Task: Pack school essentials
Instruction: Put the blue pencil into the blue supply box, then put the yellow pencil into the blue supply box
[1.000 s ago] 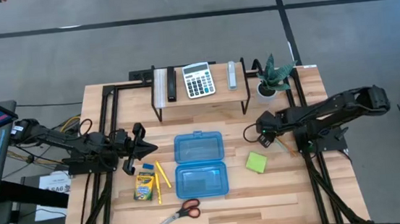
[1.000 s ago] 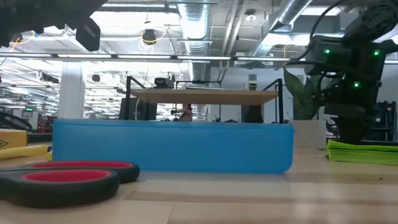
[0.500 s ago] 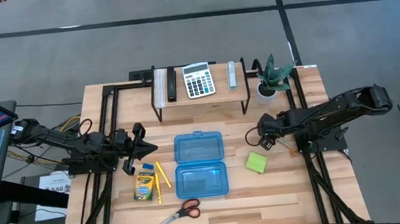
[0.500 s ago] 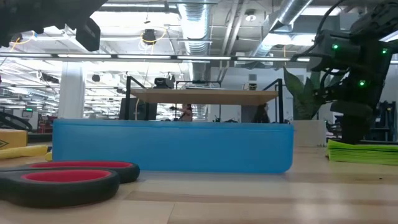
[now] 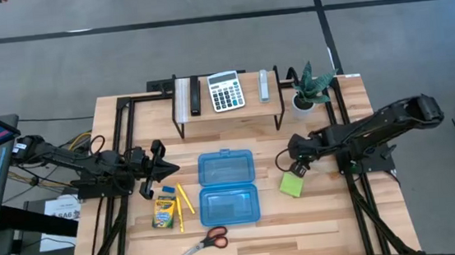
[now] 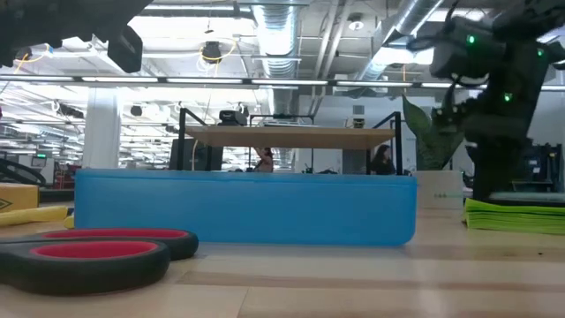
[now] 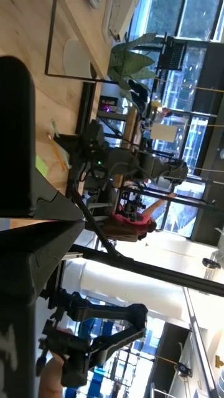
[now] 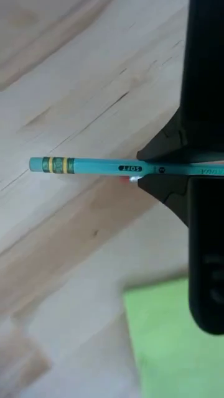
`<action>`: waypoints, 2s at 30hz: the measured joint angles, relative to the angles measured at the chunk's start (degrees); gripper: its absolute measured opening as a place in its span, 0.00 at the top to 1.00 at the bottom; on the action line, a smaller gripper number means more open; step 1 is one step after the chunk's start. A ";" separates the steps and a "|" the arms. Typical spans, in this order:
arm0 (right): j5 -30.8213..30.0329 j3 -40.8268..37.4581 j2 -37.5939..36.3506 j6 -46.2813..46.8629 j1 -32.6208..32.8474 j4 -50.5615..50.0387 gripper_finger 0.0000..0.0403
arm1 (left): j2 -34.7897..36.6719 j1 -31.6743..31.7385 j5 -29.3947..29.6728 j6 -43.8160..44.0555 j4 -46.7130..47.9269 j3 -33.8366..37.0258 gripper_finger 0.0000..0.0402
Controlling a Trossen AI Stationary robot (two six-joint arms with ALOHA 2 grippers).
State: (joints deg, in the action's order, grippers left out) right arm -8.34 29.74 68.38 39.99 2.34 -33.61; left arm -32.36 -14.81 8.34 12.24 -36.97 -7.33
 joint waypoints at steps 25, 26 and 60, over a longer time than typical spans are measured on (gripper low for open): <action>3.79 31.12 24.38 -20.69 11.52 21.25 0.97 | -0.01 0.00 0.02 -0.38 -0.02 0.00 1.00; 4.77 32.56 26.29 -21.78 11.52 22.15 0.97 | -0.01 0.00 0.02 -0.38 -0.02 0.00 1.00; 17.54 50.04 48.89 -29.49 6.46 23.00 0.59 | -0.01 0.00 -0.07 -1.41 1.66 0.00 1.00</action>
State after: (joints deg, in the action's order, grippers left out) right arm 9.20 79.77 117.27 10.50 8.80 -10.62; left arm -32.37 -14.81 8.27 10.83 -35.31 -7.33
